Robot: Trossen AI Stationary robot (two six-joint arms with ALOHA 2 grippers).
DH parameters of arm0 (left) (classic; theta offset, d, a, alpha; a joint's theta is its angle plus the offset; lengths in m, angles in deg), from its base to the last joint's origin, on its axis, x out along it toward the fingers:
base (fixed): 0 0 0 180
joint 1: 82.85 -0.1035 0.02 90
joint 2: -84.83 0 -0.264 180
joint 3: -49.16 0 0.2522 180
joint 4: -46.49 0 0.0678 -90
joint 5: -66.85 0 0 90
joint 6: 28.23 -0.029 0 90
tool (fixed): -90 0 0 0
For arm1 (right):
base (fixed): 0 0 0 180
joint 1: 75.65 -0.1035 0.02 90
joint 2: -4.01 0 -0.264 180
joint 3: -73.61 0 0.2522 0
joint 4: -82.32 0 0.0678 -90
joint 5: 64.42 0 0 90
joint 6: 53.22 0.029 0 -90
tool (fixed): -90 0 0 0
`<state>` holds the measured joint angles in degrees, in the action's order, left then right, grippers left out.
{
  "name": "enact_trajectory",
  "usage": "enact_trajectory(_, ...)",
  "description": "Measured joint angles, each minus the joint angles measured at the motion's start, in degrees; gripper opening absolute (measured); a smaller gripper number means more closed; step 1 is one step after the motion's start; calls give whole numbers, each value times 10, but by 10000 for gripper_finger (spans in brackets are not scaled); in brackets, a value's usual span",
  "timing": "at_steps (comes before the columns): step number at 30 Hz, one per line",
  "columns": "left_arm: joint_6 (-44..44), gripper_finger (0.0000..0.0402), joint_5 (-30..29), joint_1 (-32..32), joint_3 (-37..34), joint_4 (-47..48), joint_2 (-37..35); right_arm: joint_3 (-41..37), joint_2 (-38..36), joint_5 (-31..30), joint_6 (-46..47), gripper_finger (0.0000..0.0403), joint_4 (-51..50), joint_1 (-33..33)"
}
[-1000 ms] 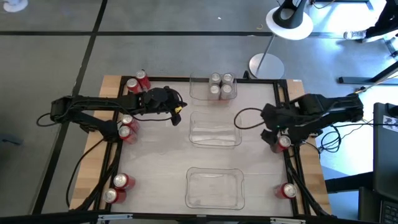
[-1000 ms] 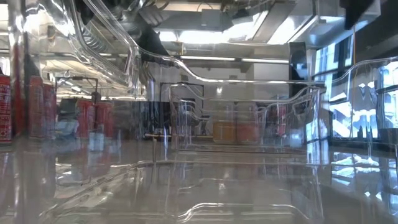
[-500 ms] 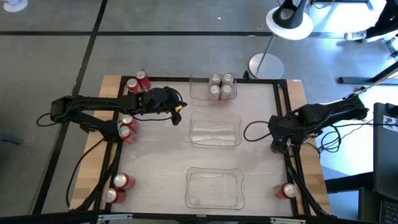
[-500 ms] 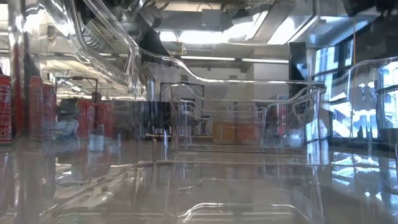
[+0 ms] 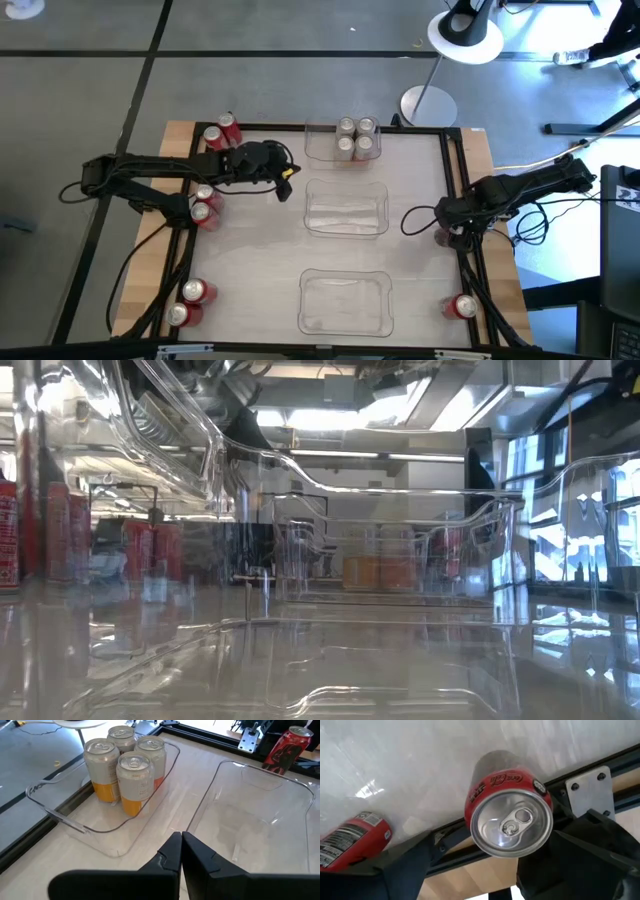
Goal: Sort soda cans
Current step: Put the middle right red black soda can into the middle transparent bin
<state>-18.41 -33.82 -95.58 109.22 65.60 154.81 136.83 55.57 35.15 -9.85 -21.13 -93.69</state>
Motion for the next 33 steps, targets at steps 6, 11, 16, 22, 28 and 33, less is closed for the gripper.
enact_trajectory(6, -1, 4, 0, 0, 0, -2, 0, -1, 0, -31, 6, 392, 9, 0)
enact_trajectory(11, -1, 4, 0, 0, 0, 2, 0, -7, 0, -20, 65, 392, 16, 0)
enact_trajectory(16, -9, 4, 0, 0, 0, 21, 0, -9, 1, -19, 75, 392, 26, 0)
enact_trajectory(22, -9, 4, 0, 0, 0, 15, 0, -10, 20, -35, 98, 392, 30, 0)
enact_trajectory(28, -9, 4, 0, 0, 0, 16, 0, -10, 62, -26, 84, 392, 30, 0)
enact_trajectory(33, -9, 4, 0, 0, 0, 15, 0, -10, 99, -25, 79, 392, 33, 0)
